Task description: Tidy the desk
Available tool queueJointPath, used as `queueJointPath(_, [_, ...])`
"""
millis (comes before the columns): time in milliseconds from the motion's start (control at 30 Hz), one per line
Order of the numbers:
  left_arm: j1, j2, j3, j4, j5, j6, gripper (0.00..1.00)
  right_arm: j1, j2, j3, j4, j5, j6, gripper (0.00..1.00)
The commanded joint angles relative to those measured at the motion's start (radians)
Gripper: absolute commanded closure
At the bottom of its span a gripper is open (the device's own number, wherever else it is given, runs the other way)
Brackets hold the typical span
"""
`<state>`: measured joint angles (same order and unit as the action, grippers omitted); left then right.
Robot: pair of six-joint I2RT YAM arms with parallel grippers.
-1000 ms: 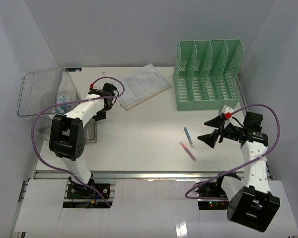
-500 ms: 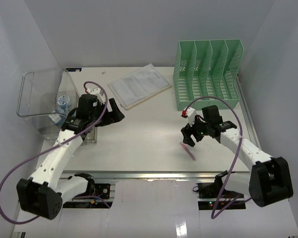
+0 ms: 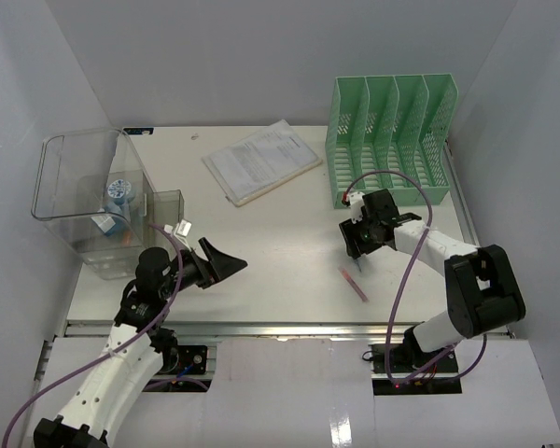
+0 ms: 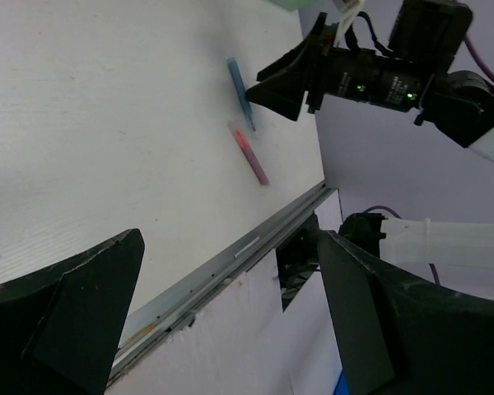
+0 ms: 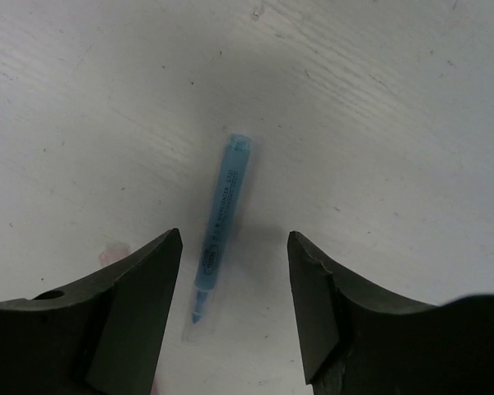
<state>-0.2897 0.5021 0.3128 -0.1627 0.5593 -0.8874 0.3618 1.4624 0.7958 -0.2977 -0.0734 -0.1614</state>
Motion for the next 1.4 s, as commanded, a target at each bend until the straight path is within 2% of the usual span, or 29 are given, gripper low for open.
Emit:
queueJointPath(0, [0.000, -0.023, -0.020, 0.150, 0.088, -0.083, 0.04, 0.005, 0.070, 0.078, 0.030, 0.016, 0.052, 0.43])
queueJointPath(100, [-0.004, -0.024, -0.038, 0.173, 0.098, -0.105, 0.05, 0.005, 0.100, 0.088, 0.033, 0.039, 0.052, 0.51])
queueJointPath(233, [-0.030, -0.007, -0.098, 0.304, 0.096, -0.173, 0.07, 0.005, 0.132, 0.083, 0.035, 0.051, 0.043, 0.64])
queueJointPath(333, [-0.100, 0.048, -0.129, 0.407, 0.049, -0.199, 0.09, 0.005, 0.138, 0.074, 0.042, 0.051, 0.040, 0.69])
queueJointPath(467, [-0.289, 0.214, -0.119, 0.560, -0.106, -0.199, 0.09, 0.002, 0.139, 0.075, 0.040, 0.029, 0.040, 0.79])
queueJointPath(633, [-0.458, 0.544, -0.018, 0.795, -0.193, -0.154, 0.11, -0.025, 0.115, 0.099, 0.039, 0.005, 0.041, 0.91])
queueJointPath(733, [-0.508, 0.782, 0.115, 0.853, -0.205, -0.118, 0.12, -0.072, 0.071, 0.133, 0.029, -0.086, 0.043, 0.92])
queueJointPath(933, [-0.569, 1.100, 0.333, 1.073, -0.195, -0.102, 0.25, -0.221, -0.047, 0.200, -0.002, -0.526, 0.142, 0.92])
queueJointPath(1067, [-0.592, 1.254, 0.440, 1.167, -0.199, -0.130, 0.28, -0.247, -0.114, 0.179, 0.007, -0.721, 0.213, 0.92])
queueJointPath(1267, [-0.621, 1.389, 0.586, 1.209, -0.201, -0.137, 0.29, -0.249, -0.215, 0.106, 0.111, -0.805, 0.318, 0.92])
queueJointPath(1367, [-0.632, 1.409, 0.656, 1.161, -0.208, -0.109, 0.29, -0.250, -0.244, 0.094, 0.120, -0.829, 0.346, 0.92])
